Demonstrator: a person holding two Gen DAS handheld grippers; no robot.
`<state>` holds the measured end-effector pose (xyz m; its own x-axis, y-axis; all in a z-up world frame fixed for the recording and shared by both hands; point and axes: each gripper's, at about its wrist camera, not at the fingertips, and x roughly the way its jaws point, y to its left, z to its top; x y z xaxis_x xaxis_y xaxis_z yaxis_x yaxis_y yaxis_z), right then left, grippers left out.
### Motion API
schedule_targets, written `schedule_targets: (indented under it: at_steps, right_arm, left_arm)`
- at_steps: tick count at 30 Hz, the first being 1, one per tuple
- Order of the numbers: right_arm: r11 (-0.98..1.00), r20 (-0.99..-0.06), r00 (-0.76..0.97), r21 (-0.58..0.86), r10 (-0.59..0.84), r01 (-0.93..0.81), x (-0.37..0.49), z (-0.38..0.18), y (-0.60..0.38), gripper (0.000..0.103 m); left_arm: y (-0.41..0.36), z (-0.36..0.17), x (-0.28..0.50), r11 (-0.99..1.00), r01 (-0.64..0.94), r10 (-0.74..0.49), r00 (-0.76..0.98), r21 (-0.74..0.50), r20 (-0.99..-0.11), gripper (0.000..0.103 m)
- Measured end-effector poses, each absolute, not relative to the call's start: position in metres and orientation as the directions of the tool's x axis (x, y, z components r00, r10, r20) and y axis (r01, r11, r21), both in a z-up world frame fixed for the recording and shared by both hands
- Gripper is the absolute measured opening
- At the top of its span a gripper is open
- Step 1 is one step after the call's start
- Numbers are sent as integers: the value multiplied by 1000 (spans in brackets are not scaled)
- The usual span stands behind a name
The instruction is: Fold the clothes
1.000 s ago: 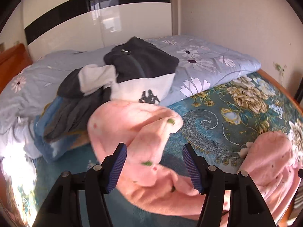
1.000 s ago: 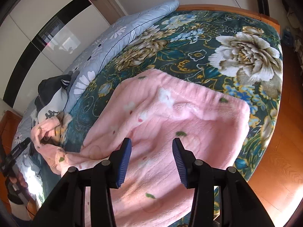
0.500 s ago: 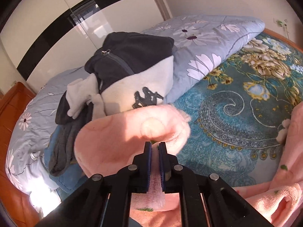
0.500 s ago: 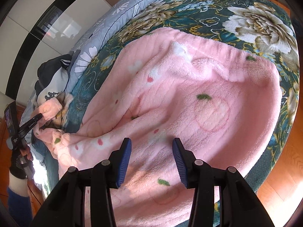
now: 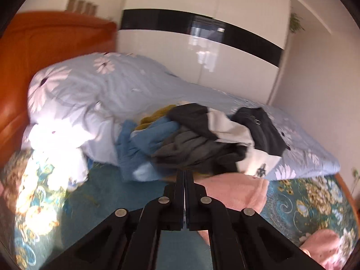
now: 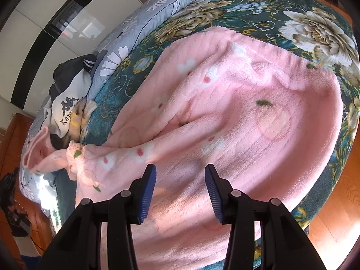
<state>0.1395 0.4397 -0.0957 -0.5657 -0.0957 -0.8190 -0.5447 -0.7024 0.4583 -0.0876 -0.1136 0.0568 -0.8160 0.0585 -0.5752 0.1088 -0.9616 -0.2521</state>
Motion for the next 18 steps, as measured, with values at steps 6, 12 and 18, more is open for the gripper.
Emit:
schedule_targets:
  at_steps: [6, 12, 18]
  right_arm:
    - [-750, -813, -560, 467, -157, -469, 114, -95, 417, 46]
    - [-827, -782, -572, 478, -247, -296, 66, -74, 367, 46]
    - [-899, -807, -528, 405, -265, -168, 13, -71, 322, 46]
  left_arm:
    - [-208, -50, -26, -850, 360, 67, -649, -384, -758, 0]
    - [-170, -74, -24, -894, 270, 143, -581, -356, -801, 1]
    - [-94, -72, -72, -966, 79, 168, -529, -245, -832, 12]
